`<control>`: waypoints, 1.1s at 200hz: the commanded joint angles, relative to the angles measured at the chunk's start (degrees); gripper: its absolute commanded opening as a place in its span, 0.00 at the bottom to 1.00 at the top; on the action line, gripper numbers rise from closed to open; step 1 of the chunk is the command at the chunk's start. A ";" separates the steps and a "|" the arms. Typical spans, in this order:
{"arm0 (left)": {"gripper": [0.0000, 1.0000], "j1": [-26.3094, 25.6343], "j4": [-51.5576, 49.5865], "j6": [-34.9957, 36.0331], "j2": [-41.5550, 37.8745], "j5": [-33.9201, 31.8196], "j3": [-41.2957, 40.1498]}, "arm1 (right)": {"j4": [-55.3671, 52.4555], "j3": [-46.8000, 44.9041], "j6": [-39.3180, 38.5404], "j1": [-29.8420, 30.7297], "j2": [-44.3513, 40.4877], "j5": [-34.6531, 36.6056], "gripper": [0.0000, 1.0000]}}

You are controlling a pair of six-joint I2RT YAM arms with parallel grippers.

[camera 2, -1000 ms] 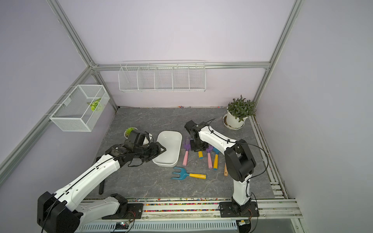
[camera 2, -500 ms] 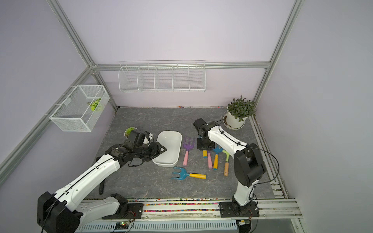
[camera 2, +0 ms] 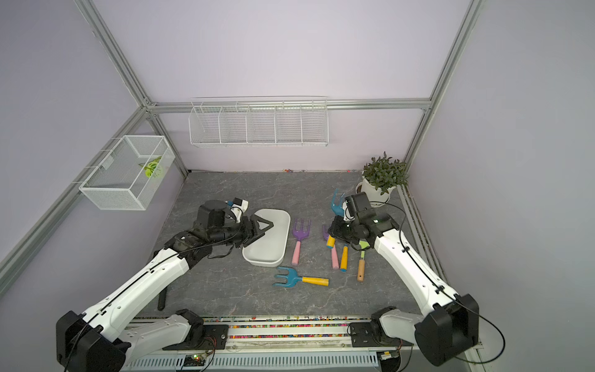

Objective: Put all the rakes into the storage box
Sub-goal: Pick up the rake at the center of the board.

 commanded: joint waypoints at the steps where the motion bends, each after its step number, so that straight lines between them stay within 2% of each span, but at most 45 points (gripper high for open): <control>1: 0.69 0.13 7.71 -2.97 2.24 5.94 2.49 | 6.04 -1.79 4.03 -0.70 -4.10 -5.88 0.00; 62: 0.67 0.19 17.92 -8.16 4.28 11.13 5.25 | 11.52 -0.92 10.29 -1.27 -6.91 -15.90 0.00; 120: 0.66 -0.19 23.63 -11.44 4.98 13.02 7.40 | 29.51 0.20 22.14 0.01 -2.75 -27.98 0.00; 155: 0.61 -1.97 22.83 -10.27 7.43 14.34 10.23 | 31.80 5.70 22.50 5.16 2.65 -28.00 0.00; 194: 0.61 -2.02 23.16 -10.12 4.68 13.52 7.48 | 36.75 7.43 25.74 5.15 5.37 -25.85 0.00; 220: 0.62 -2.02 22.20 -9.13 2.79 13.73 5.52 | 43.03 7.51 30.80 5.24 7.76 -27.80 0.00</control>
